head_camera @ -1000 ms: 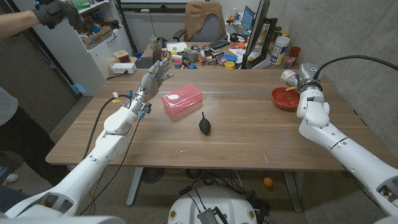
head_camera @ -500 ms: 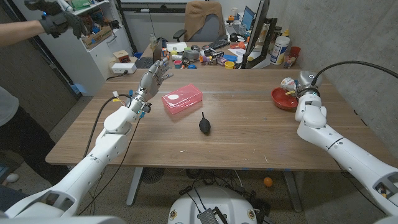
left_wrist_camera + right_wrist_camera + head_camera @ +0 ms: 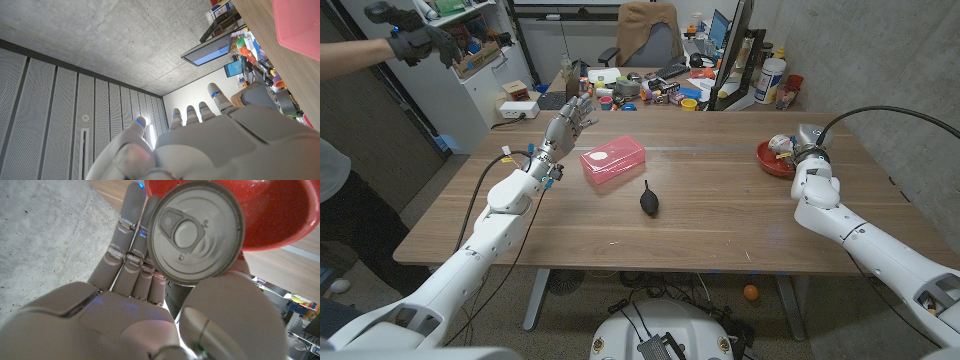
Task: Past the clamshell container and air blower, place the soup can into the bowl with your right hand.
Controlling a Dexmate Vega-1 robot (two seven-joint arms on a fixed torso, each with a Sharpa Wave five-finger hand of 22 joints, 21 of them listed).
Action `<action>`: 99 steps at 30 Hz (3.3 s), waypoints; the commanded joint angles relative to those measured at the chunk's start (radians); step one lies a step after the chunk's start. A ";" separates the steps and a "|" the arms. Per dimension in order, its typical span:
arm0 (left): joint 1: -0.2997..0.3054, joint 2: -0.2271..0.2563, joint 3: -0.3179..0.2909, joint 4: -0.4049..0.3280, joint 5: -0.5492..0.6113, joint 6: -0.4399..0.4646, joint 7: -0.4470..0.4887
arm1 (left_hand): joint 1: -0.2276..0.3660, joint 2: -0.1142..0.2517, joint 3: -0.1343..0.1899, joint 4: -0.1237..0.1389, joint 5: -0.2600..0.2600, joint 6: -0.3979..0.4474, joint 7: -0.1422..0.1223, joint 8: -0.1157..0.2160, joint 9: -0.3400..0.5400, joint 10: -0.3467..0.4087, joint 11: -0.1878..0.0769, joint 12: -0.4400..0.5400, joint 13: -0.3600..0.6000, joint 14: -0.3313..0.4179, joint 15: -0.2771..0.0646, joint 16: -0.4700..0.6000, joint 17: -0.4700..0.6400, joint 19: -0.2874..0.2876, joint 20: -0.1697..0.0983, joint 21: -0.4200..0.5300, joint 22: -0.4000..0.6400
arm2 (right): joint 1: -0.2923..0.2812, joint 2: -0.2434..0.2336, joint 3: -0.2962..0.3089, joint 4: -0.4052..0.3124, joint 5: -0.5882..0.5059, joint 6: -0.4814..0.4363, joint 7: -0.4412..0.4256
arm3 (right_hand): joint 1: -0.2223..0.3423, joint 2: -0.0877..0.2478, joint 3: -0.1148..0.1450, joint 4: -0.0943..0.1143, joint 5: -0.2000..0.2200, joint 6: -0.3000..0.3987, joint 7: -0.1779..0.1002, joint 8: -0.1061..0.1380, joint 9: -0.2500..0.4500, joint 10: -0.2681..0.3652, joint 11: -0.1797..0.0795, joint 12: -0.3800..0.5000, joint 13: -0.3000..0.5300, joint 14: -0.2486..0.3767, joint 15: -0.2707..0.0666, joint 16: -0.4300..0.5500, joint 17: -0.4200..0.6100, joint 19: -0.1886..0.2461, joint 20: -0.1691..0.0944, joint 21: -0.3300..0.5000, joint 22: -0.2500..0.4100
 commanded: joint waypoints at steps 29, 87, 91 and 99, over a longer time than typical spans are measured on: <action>-0.041 -0.021 -0.008 0.079 -0.014 -0.018 -0.048 | 0.000 0.020 -0.006 -0.002 0.007 -0.004 -0.003 -0.002 0.001 -0.007 0.001 -0.004 0.002 -0.013 0.003 -0.002 0.003 -0.130 0.003 -0.006 0.004 | 0.097 -0.032 -0.117 0.026 0.041 -0.019 0.165 | 0.337 0.326 -0.040 0.058 -0.037 -0.293 -0.136 -0.263 -0.099 -0.327 -0.069 -0.324 -0.173 -0.200 -0.090 -0.370 -0.340 -0.179 0.004 -0.070 -0.115; -0.056 -0.036 -0.013 0.101 -0.023 -0.030 -0.083 | 0.004 0.021 -0.016 -0.004 0.011 -0.005 -0.003 -0.003 0.001 -0.004 0.000 -0.003 0.002 -0.009 0.001 -0.001 0.002 -0.124 0.003 -0.018 0.005 | 0.012 -0.197 0.007 -0.350 -0.127 -0.070 0.356 | -0.057 0.310 -0.232 0.219 -0.090 -0.628 -0.171 -0.265 -0.133 -0.778 -0.060 -0.401 -0.239 -0.789 0.041 -0.419 -0.384 -0.639 0.341 -0.406 -0.124; -0.055 -0.036 -0.013 0.102 -0.025 -0.032 -0.086 | 0.004 0.021 -0.017 -0.004 0.011 -0.006 -0.003 -0.003 0.001 -0.005 0.000 -0.003 0.002 -0.010 0.001 -0.001 0.002 -0.124 0.003 -0.019 0.005 | 0.003 -0.198 0.021 -0.361 -0.133 -0.060 0.354 | -0.072 0.312 -0.236 0.215 -0.089 -0.633 -0.174 -0.263 -0.134 -0.783 -0.063 -0.399 -0.240 -0.807 0.047 -0.418 -0.386 -0.709 0.363 -0.448 -0.125; -0.053 -0.036 -0.015 0.108 -0.029 -0.036 -0.093 | 0.005 0.022 -0.018 -0.004 0.012 -0.005 -0.003 -0.002 0.001 -0.004 0.000 -0.003 0.001 -0.010 0.000 -0.001 0.002 -0.123 0.004 -0.021 0.005 | -0.034 -0.203 0.057 -0.398 -0.152 -0.036 0.310 | -0.089 0.313 -0.242 0.209 -0.088 -0.634 -0.178 -0.260 -0.135 -0.789 -0.068 -0.396 -0.240 -0.850 0.061 -0.421 -0.389 -0.789 0.397 -0.501 -0.124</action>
